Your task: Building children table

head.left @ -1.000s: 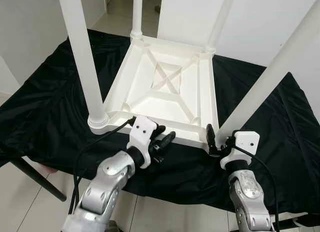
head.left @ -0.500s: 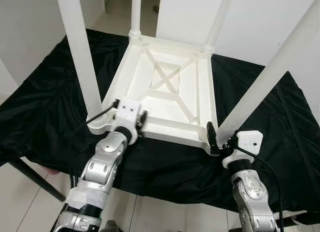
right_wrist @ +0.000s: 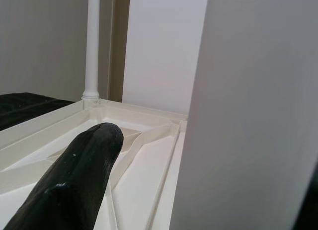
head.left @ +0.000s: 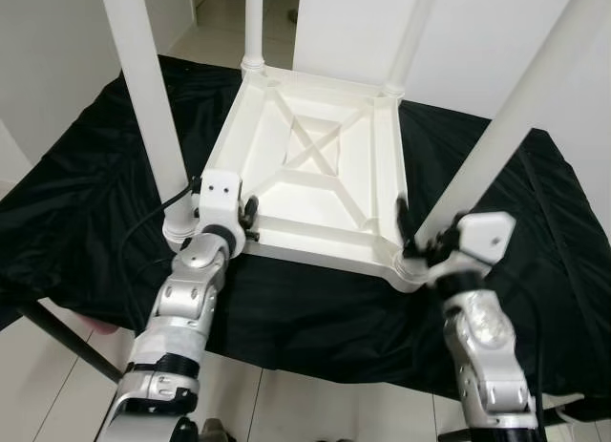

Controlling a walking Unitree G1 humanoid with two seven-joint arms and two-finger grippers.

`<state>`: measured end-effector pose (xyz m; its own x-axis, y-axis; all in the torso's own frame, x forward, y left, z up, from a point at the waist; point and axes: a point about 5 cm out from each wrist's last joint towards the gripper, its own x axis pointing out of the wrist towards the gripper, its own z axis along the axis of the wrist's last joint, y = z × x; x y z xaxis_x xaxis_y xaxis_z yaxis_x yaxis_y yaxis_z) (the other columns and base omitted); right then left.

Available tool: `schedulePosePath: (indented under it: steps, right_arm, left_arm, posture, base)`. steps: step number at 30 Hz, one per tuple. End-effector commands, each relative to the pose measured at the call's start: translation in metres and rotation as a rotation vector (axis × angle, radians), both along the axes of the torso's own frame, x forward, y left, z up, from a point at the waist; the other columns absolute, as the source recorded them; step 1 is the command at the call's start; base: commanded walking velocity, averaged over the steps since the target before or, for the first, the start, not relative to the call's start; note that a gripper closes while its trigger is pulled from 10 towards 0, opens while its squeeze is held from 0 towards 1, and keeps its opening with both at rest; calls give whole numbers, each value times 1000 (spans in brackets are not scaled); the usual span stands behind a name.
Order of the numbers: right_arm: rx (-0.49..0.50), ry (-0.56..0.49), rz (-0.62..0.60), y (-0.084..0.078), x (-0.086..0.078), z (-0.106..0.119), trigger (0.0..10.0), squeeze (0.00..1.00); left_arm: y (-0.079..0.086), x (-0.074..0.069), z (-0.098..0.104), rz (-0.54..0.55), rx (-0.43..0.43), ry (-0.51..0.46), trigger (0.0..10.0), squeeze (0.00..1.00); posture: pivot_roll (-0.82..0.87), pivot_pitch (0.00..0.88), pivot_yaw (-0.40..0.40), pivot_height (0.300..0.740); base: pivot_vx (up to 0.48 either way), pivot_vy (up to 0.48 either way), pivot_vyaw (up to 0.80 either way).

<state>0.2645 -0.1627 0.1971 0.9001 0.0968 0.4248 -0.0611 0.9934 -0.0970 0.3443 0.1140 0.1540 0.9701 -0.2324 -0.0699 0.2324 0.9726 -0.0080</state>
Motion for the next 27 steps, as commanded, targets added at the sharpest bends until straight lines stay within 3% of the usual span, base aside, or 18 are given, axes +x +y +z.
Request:
schedulePosePath:
  steps: [1,6,15,27]
  right_arm:
    - [2,-8,3,0,3,5,10000,0]
    - [-3,-48,-8,-2,11,19,10000,0]
    - [-16,-50,-1,-2,11,23,10000,0]
    - [-14,-140,-1,-3,14,54,10000,0]
  left_arm:
    - [3,0,-6,124,-2,22,10000,0]
    - [-3,-1,-7,163,-25,23,10000,0]
    - [1,1,-7,192,-36,20,10000,0]
    - [-3,1,-8,213,-48,24,10000,0]
  posture:
    - [85,44,-72,740]
    - [96,40,-86,740]
    - [101,37,-89,740]
    - [95,18,-81,740]
  base:
    - [0,0,0]
    - [0,0,0]
    - [0,0,0]
    - [0,0,0]
